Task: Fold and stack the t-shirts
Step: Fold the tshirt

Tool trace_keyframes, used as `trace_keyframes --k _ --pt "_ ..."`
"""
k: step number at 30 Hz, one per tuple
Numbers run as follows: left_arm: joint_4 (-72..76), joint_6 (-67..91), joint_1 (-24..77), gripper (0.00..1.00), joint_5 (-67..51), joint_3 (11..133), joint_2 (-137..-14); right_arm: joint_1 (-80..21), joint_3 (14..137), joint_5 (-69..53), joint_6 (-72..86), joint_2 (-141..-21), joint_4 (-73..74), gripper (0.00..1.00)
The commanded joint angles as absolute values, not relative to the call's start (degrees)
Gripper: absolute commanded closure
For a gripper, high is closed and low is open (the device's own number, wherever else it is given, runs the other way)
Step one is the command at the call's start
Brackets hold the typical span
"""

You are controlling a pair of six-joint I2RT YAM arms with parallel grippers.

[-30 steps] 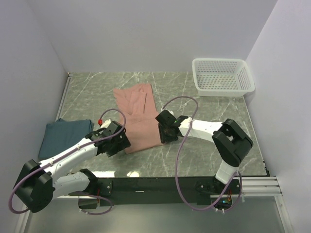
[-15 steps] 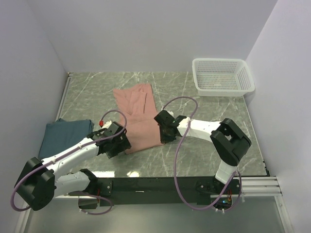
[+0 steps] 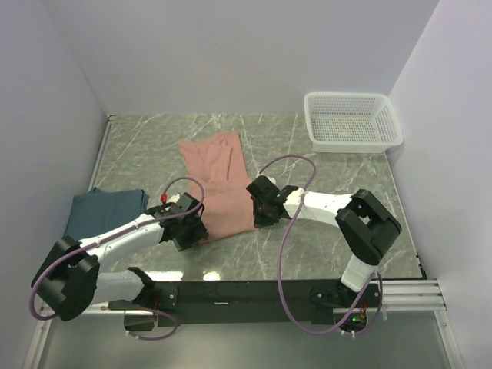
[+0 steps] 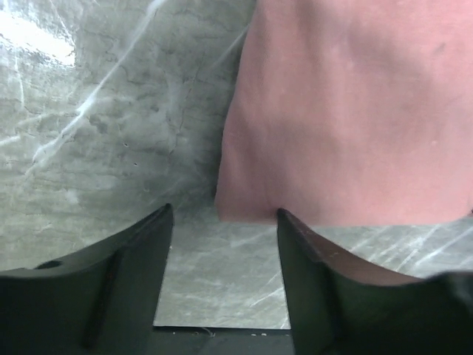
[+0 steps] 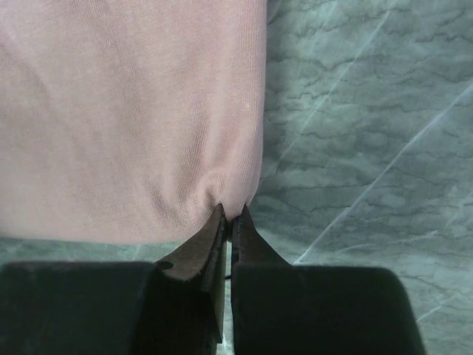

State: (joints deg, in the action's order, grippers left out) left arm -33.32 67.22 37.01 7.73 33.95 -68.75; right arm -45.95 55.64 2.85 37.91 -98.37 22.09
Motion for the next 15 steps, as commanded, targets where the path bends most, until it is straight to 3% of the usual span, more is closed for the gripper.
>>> trace_keyframes --k 1,5,15 --pt "-32.43 68.29 37.18 0.38 8.44 35.5 -70.22 -46.85 50.8 0.26 37.18 -102.57 28.92 1.0" --pt "-33.49 67.94 37.35 0.5 8.88 36.12 -71.54 -46.85 50.19 0.18 37.18 -102.13 28.39 1.0" --pt "-33.66 66.45 38.41 0.49 8.79 37.35 -78.65 -46.85 50.1 0.18 36.83 -101.43 28.57 1.0"
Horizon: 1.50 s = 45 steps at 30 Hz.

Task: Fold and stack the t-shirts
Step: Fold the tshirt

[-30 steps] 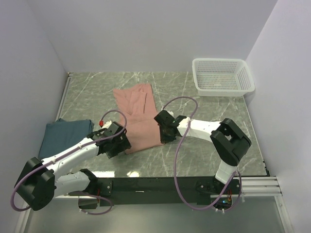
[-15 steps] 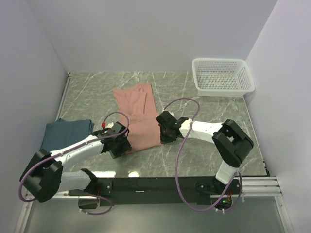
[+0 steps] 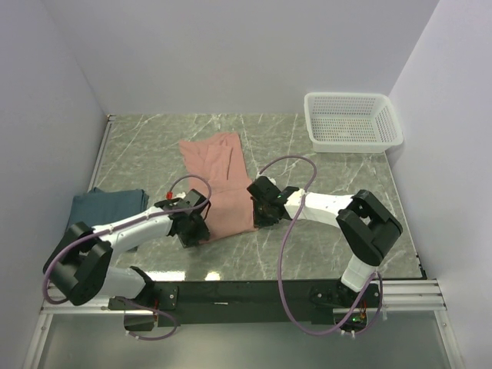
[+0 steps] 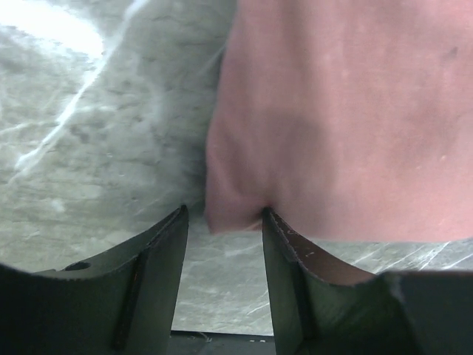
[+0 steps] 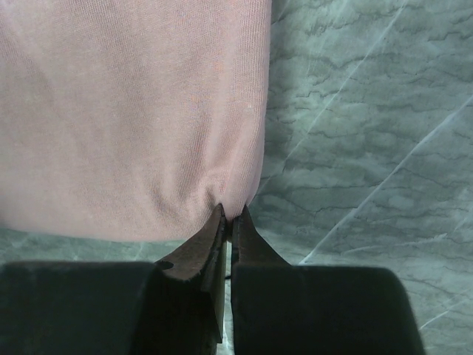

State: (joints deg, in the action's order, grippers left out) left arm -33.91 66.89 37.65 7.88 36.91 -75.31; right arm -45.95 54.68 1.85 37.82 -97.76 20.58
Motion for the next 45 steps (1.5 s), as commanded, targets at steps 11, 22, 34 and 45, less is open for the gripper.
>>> trace_keyframes --k 11,22,34,45 --pt "-33.22 65.66 39.29 0.68 7.12 37.09 -84.46 -46.84 49.92 0.18 36.83 -100.46 28.83 1.0" --pt "-47.27 65.3 45.69 0.99 5.72 39.29 -80.17 -47.55 46.59 -3.68 34.72 -91.0 36.81 1.0" --pt "-65.31 82.71 73.66 0.99 -6.6 47.8 -63.11 -51.69 48.06 -7.23 34.38 -60.2 68.89 1.0" --pt "-67.15 62.94 49.76 0.99 -0.27 64.76 -66.0 -43.07 72.15 -4.13 25.58 -71.97 70.05 1.0"
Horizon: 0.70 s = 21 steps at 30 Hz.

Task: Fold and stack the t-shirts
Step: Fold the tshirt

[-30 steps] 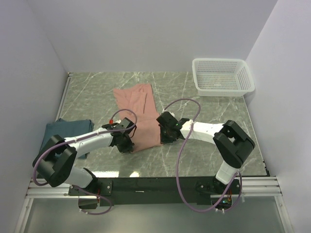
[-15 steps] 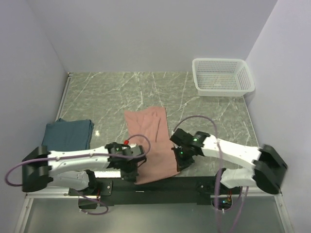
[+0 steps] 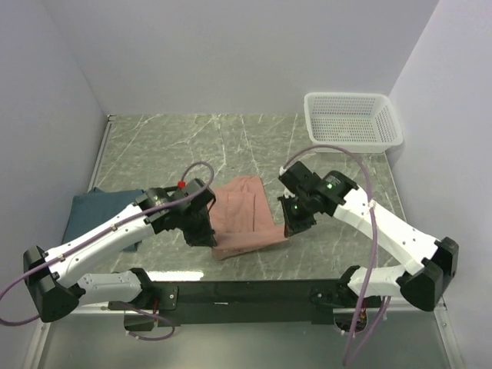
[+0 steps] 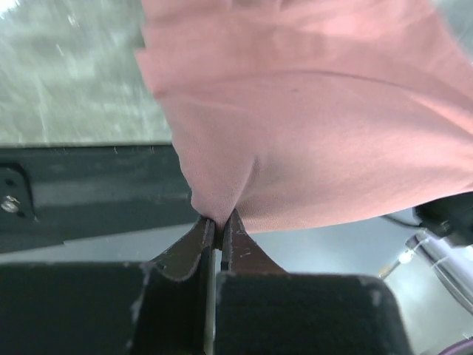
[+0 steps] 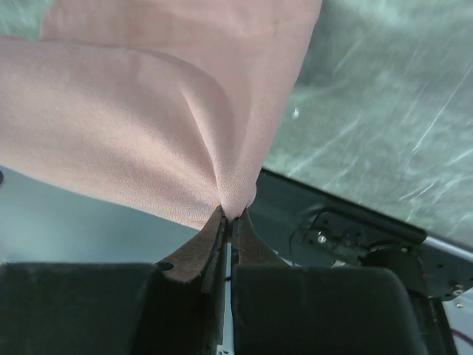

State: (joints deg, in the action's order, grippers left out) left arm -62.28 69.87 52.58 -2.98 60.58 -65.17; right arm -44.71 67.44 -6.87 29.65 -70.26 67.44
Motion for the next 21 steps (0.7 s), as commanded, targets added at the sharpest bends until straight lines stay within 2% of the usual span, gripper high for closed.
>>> trace_keyframes --k 1,13,21 --pt "-67.15 62.15 48.88 0.99 -0.18 65.3 -66.27 -42.54 73.38 -4.22 24.71 -73.72 69.87 1.0" --pt "-60.12 52.74 34.47 0.99 -1.76 66.62 -71.09 -36.65 88.31 -5.71 19.95 -87.0 65.75 1.0" --pt "-56.35 46.32 29.27 0.99 -0.18 72.15 -78.83 -34.37 98.25 -6.94 18.11 -98.07 64.25 1.0"
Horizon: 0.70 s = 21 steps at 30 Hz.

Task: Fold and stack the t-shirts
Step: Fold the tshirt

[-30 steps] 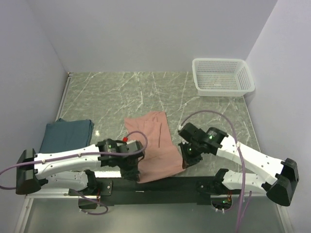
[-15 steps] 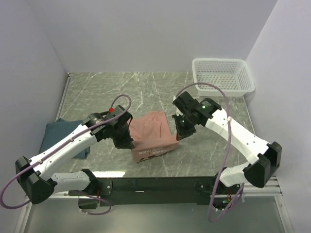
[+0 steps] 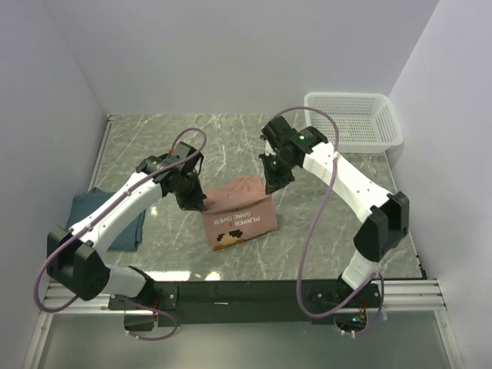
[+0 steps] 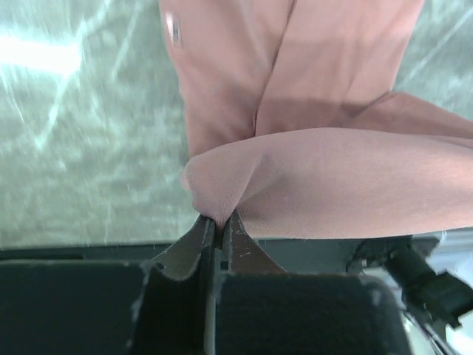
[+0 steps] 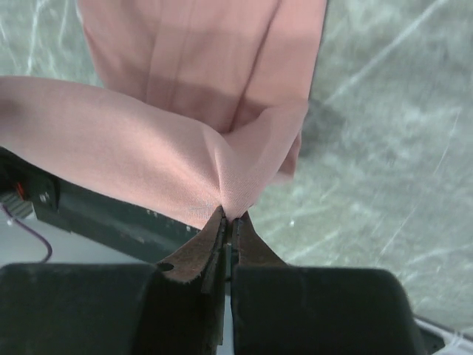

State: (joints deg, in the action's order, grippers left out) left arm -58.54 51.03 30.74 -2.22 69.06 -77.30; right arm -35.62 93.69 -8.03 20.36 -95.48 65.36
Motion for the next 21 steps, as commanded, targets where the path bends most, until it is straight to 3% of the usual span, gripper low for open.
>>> trace_keyframes --k 1,9,21 --pt "-55.73 45.88 28.22 0.99 -0.18 72.51 -80.49 -33.93 99.74 -7.12 17.76 -99.04 63.81 1.0" --pt "-47.47 42.98 22.24 0.99 1.76 72.51 -89.64 -29.45 104.59 -8.09 16.44 -110.38 58.72 1.0" --pt "-35.69 43.77 19.86 0.98 5.27 69.43 -98.96 -27.42 98.97 -8.7 17.75 -118.82 42.19 1.0"
